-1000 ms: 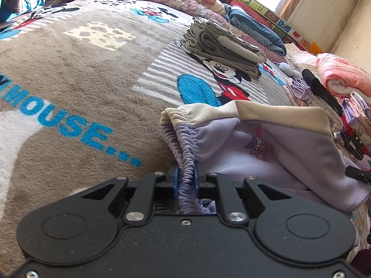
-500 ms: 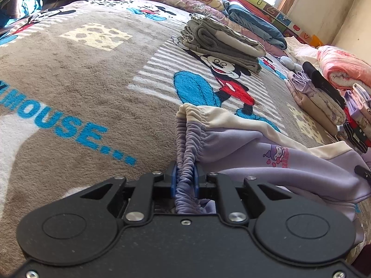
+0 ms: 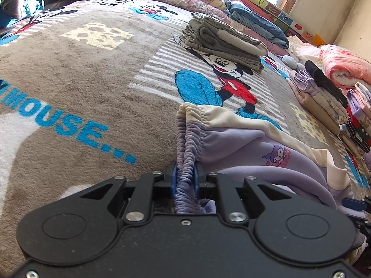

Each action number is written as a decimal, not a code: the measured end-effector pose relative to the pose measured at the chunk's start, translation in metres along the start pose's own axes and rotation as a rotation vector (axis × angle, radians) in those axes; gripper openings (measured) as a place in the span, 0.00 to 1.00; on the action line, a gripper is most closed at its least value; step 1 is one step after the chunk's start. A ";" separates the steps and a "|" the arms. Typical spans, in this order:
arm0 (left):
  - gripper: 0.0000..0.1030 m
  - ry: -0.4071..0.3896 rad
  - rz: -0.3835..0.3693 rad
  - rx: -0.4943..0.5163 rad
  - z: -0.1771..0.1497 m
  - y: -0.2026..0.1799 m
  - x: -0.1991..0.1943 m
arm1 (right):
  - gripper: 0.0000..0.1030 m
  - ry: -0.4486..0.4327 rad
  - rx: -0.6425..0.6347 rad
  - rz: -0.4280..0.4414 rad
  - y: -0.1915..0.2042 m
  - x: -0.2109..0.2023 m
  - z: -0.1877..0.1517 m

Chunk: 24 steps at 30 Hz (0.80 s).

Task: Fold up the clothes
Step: 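Regrasp the cream cuff with the right gripper and lay it along the leg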

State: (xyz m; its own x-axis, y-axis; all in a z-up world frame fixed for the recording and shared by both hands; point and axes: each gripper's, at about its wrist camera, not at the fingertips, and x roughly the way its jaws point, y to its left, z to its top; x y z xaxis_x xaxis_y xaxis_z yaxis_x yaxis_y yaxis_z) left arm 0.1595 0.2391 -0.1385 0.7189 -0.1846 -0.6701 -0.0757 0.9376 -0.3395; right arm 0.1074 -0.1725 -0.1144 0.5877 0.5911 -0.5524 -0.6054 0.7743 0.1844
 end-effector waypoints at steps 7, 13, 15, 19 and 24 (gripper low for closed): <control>0.10 -0.005 0.000 -0.006 -0.002 0.000 0.000 | 0.58 -0.120 0.355 -0.047 -0.074 -0.034 -0.005; 0.10 0.004 0.006 0.009 0.001 -0.002 0.000 | 0.67 -0.066 0.725 0.059 -0.133 0.003 -0.030; 0.15 0.009 0.018 0.063 0.003 -0.008 -0.003 | 0.66 -0.072 0.794 0.126 -0.140 0.015 -0.034; 0.39 -0.008 0.048 0.158 0.010 -0.021 -0.006 | 0.37 -0.043 0.847 0.212 -0.141 0.032 -0.034; 0.38 0.010 0.061 0.148 0.024 -0.020 0.004 | 0.23 -0.143 0.800 0.197 -0.133 0.011 -0.033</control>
State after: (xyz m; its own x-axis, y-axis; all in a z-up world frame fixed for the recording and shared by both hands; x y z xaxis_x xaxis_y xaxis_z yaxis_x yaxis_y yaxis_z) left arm 0.1801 0.2261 -0.1186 0.7088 -0.1280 -0.6936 -0.0158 0.9803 -0.1971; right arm 0.1769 -0.2762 -0.1720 0.6060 0.7135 -0.3516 -0.1715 0.5489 0.8181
